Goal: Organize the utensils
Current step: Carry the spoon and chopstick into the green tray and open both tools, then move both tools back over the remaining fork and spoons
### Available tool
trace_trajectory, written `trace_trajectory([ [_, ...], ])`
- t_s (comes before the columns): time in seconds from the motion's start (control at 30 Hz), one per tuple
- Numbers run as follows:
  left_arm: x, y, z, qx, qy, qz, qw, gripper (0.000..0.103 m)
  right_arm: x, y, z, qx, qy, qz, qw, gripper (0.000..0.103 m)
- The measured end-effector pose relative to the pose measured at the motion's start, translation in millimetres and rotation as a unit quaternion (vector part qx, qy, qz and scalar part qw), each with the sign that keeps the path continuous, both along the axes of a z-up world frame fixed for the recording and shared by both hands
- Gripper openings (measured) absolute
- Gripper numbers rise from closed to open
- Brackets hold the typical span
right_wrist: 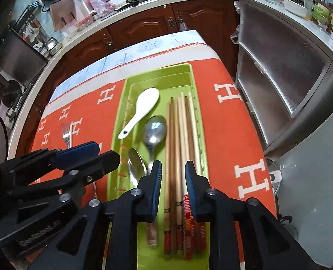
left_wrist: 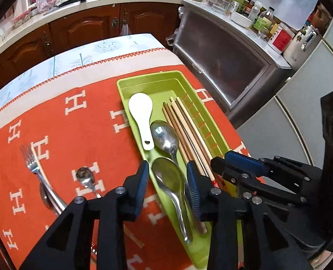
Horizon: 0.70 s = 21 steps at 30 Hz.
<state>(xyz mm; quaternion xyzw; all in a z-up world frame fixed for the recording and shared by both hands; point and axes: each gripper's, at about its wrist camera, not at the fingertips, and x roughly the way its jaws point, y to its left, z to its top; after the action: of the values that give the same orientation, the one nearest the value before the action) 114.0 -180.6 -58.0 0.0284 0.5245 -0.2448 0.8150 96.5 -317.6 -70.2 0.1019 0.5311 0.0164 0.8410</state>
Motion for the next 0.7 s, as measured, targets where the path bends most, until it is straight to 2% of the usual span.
trace_trajectory([
  [0.17,-15,20,14,0.009,-0.009,0.007,0.9999,0.036,-14,19,13,0.019,-0.012,0.02,1.0,0.022],
  [0.27,-23,36,20,0.019,-0.017,0.018,0.9995,0.042,-21,33,20,0.025,-0.015,0.031,0.999,0.022],
  [0.47,-35,75,33,0.024,-0.037,0.053,0.9976,0.042,-33,57,31,0.035,-0.018,0.051,0.998,0.022],
  [0.7,-41,121,43,0.013,-0.045,0.1,0.9939,0.042,-40,77,41,0.053,-0.019,0.068,0.996,0.022],
])
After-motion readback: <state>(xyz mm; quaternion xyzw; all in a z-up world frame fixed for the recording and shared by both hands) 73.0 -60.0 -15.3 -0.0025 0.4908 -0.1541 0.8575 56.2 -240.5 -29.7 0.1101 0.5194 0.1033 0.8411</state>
